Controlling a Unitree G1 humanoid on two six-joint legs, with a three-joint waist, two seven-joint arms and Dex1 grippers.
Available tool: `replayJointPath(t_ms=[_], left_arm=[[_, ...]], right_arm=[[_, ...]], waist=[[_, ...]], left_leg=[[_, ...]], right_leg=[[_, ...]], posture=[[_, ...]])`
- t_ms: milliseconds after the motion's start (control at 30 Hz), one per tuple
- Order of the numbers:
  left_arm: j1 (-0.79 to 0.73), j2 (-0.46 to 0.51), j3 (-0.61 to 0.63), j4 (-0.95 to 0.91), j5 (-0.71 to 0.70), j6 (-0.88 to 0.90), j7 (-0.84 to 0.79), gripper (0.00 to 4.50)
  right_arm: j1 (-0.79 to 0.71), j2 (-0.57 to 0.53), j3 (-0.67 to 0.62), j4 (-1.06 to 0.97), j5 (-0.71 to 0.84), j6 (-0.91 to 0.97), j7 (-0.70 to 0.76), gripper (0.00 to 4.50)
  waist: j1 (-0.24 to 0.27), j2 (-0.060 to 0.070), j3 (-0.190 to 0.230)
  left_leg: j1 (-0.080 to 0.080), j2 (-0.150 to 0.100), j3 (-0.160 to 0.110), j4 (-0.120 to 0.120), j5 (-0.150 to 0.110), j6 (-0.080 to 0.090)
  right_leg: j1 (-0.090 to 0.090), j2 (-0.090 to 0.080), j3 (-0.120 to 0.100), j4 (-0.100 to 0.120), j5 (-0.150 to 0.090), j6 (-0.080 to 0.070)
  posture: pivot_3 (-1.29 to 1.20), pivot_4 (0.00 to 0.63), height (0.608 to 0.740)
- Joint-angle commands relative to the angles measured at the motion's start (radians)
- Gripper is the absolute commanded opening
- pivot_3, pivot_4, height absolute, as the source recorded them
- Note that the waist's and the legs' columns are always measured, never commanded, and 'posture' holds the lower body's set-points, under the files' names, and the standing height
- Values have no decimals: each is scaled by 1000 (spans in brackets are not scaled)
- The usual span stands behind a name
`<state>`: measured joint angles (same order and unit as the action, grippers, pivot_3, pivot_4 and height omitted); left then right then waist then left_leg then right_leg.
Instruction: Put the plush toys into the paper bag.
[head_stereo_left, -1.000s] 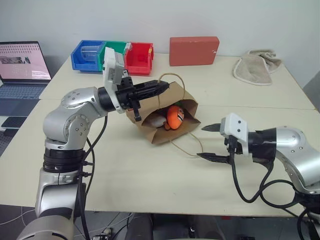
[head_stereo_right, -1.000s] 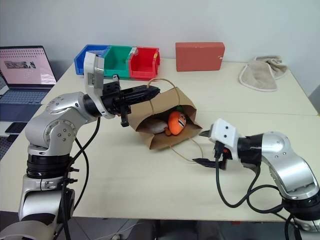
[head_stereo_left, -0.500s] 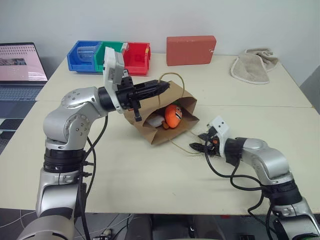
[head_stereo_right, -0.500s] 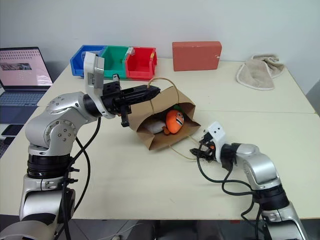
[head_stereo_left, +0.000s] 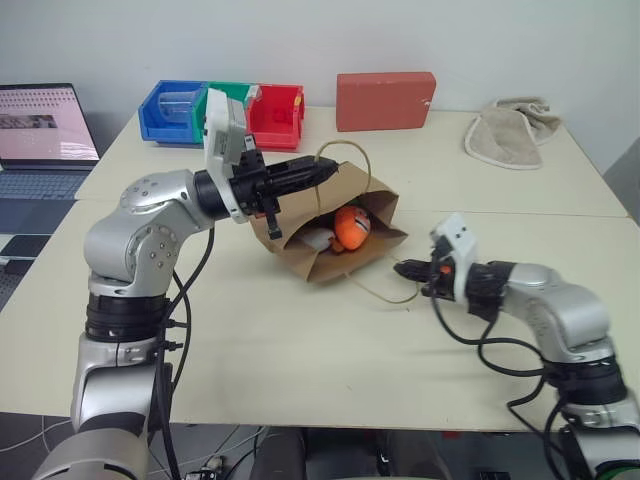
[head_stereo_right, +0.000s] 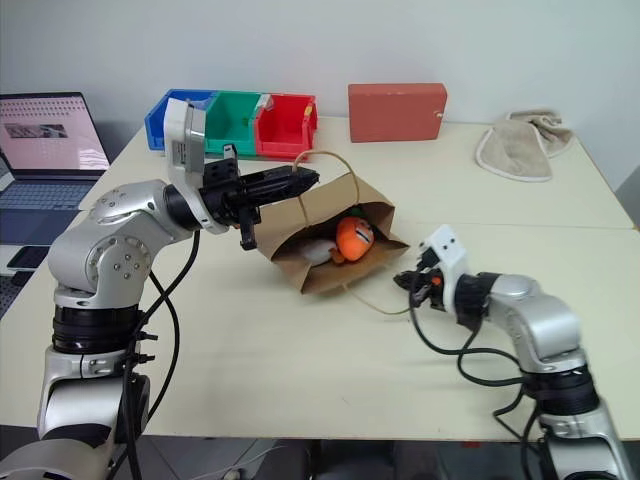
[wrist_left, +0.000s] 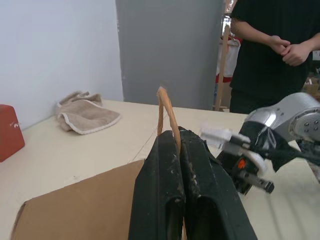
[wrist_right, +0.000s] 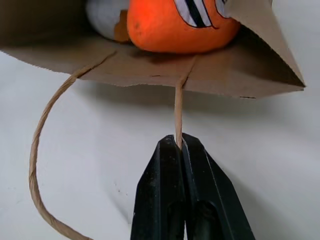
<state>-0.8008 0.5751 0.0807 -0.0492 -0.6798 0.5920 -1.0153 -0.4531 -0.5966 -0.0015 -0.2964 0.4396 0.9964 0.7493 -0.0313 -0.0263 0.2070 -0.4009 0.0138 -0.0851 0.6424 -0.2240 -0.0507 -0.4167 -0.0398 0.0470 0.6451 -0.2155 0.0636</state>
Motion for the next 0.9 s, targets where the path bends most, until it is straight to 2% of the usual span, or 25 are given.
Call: replayJointPath(t_ms=[33, 233, 433, 533, 567, 667, 900], left_arm=[[-72, -15, 16, 33, 12, -51, -4, 0], [-165, -57, -16, 153, 43, -96, -55, 0], [-244, -124, -34, 339, 112, -175, -67, 0], [-291, -151, -41, 485, 178, -237, -47, 0], [-303, -153, -41, 515, 192, -245, -50, 0], [-327, -152, -26, 549, 197, -253, -71, 666], [-262, -92, -12, 424, 186, -203, -104, 2835]], right_arm=[[-68, -54, -119, -57, 94, 68, 18, 42], [-238, -126, -270, -26, 256, 244, 12, 42], [-303, -144, -239, 41, 265, 293, -38, 42], [-311, -74, -244, 74, 255, 289, -111, 42], [-313, -63, -241, 74, 252, 281, -123, 209], [-336, -39, -247, 76, 256, 264, -150, 985], [-392, -57, -281, 57, 305, 287, -162, 3561]], waist=[[0, 0, 0], [-1, 0, 0], [-1, 0, 0], [-3, 0, 0], [-4, 0, 0], [-4, 0, 0], [-3, 1, 0]], left_leg=[[0, 0, 0, 0, 0, 0], [0, 0, 0, 0, 0, 0], [-1, 0, 1, -1, 0, 0], [-1, 0, 1, -1, 0, 0], [-1, 0, 1, -1, 0, 0], [-2, 0, 1, -1, 0, 0], [-6, 0, 0, -1, 0, 0]], right_leg=[[0, 0, 0, 0, 0, 0], [0, 0, 0, 0, 0, 0], [-1, 0, 0, -1, 0, 0], [-2, 0, 1, 0, 0, 0], [-2, 0, 1, 0, 0, 0], [-4, 0, 1, 1, 0, 0], [-6, 0, 0, 0, 0, 0]], posture=[[0, 150, 740], [0, 150, 740], [0, 150, 740], [0, 150, 740], [0, 150, 740], [0, 150, 740], [0, 150, 740]])
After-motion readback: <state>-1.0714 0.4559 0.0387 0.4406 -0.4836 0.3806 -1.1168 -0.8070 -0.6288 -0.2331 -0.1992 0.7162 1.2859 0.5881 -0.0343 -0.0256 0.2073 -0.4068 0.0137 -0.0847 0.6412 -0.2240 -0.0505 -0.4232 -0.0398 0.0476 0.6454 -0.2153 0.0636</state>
